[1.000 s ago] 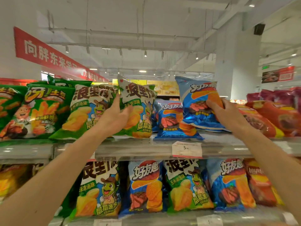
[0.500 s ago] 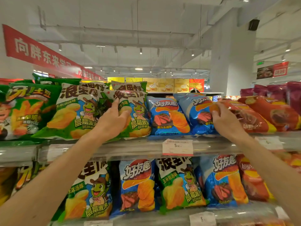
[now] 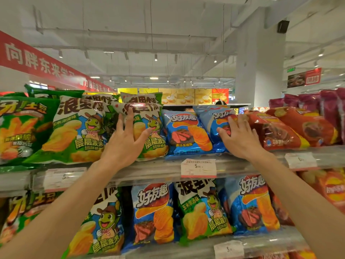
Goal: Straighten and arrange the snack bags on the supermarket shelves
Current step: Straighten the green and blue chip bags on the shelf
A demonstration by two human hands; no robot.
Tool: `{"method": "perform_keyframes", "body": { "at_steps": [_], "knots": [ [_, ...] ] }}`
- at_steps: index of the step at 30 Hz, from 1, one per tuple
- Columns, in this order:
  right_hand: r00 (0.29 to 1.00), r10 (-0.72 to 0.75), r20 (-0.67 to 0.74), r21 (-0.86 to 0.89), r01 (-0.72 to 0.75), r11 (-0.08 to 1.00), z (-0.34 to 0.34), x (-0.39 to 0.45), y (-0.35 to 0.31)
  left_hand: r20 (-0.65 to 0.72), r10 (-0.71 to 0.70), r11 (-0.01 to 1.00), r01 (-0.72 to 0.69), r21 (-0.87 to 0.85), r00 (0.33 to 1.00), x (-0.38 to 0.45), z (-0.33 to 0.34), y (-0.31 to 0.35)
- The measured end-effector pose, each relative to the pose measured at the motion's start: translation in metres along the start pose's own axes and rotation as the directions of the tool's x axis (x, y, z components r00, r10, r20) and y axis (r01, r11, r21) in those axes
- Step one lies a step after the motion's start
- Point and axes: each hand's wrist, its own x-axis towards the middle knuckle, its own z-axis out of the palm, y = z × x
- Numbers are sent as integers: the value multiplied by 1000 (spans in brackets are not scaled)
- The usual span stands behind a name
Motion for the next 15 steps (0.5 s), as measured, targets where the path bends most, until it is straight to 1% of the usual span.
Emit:
{"method": "perform_keyframes", "body": {
  "at_steps": [3, 5, 7, 10, 12, 15],
  "knots": [
    [999, 15, 36, -34, -14, 999, 2, -1, -2, -11, -7, 1000, 7, 16, 1000, -3, 0, 3],
    [999, 21, 47, -5, -21, 1000, -2, -4, -5, -37, 1, 1000, 0, 26, 999, -6, 0, 6],
    [1000, -1, -13, 62, 2, 998, -8, -10, -8, -87, 33, 999, -32, 21, 996, -10, -2, 7],
    [983, -47, -179, 240, 90, 966, -17, -24, -10, -181, 108, 992, -117, -39, 978, -16, -5, 9],
    [976, -37, -215, 363, 115, 925, -21, -35, -12, -239, 150, 981, -175, -87, 959, -20, -8, 10],
    [963, -28, -268, 434, 147, 889, -24, -52, -16, -302, 199, 957, -251, -146, 932, -33, -10, 10]
  ]
}}
